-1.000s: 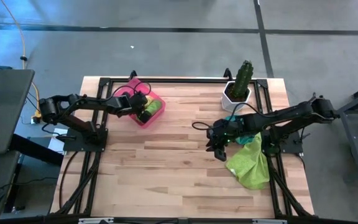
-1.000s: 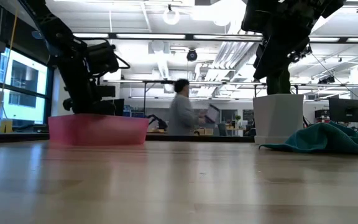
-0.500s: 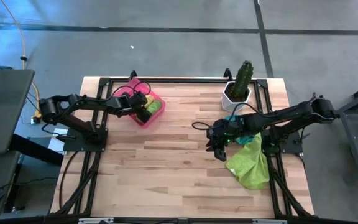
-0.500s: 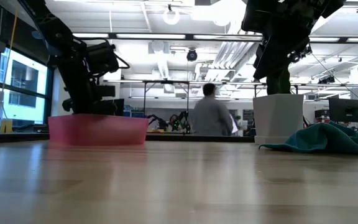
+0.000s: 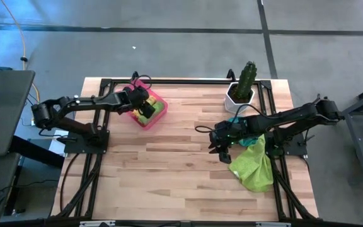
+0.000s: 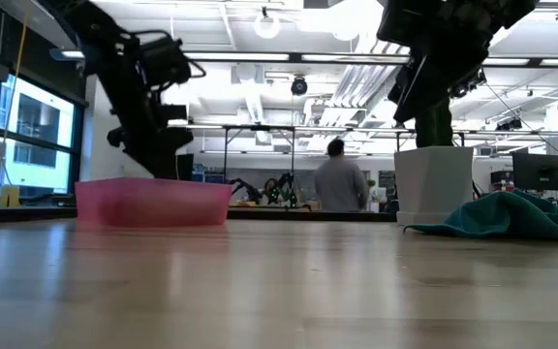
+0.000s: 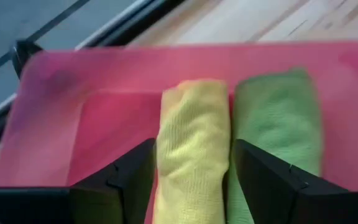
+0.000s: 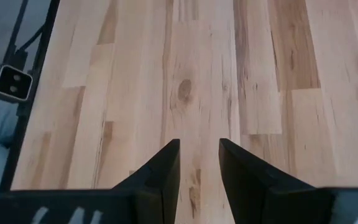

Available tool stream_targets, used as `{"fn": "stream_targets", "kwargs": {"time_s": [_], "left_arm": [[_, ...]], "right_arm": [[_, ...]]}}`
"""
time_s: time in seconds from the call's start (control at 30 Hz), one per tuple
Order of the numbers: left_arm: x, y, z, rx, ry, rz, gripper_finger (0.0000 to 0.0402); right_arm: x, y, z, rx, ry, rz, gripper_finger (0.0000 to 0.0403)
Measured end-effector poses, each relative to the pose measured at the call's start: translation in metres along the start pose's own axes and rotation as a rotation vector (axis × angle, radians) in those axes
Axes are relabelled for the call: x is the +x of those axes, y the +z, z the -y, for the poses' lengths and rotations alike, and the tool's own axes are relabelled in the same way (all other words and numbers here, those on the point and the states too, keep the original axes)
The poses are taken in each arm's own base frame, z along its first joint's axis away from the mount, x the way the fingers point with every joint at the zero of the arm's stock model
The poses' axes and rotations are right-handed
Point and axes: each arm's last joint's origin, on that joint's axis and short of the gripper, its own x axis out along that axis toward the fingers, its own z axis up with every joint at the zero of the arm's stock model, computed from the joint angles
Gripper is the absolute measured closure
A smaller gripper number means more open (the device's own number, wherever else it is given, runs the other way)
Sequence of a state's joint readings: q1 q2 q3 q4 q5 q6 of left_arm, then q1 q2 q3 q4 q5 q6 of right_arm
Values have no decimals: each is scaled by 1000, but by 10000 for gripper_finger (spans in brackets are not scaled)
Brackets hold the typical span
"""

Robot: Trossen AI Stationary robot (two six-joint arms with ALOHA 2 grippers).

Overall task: Roll microfiber towels into tight, uniform cylinder then place into a basket
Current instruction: Roll the light green microfiber cloth

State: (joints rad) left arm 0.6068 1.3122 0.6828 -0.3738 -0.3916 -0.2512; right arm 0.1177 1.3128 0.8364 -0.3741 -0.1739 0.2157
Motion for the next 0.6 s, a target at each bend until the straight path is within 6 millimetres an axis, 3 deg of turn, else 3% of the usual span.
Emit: {"fn": "stream_targets", "kwargs": {"time_s": [0.2, 0.33, 0.6], "left_arm": [[-32, 21, 12, -5, -182, 100, 199], [-54, 28, 34, -10, -409, 178, 199], [-99, 9, 94, 104, -749, 272, 200]], "right_arm": [[0, 0, 0, 53, 0, 2, 300], [0, 1, 0, 39, -7, 9, 300], [0, 1, 0, 29, -8, 8, 300]]}}
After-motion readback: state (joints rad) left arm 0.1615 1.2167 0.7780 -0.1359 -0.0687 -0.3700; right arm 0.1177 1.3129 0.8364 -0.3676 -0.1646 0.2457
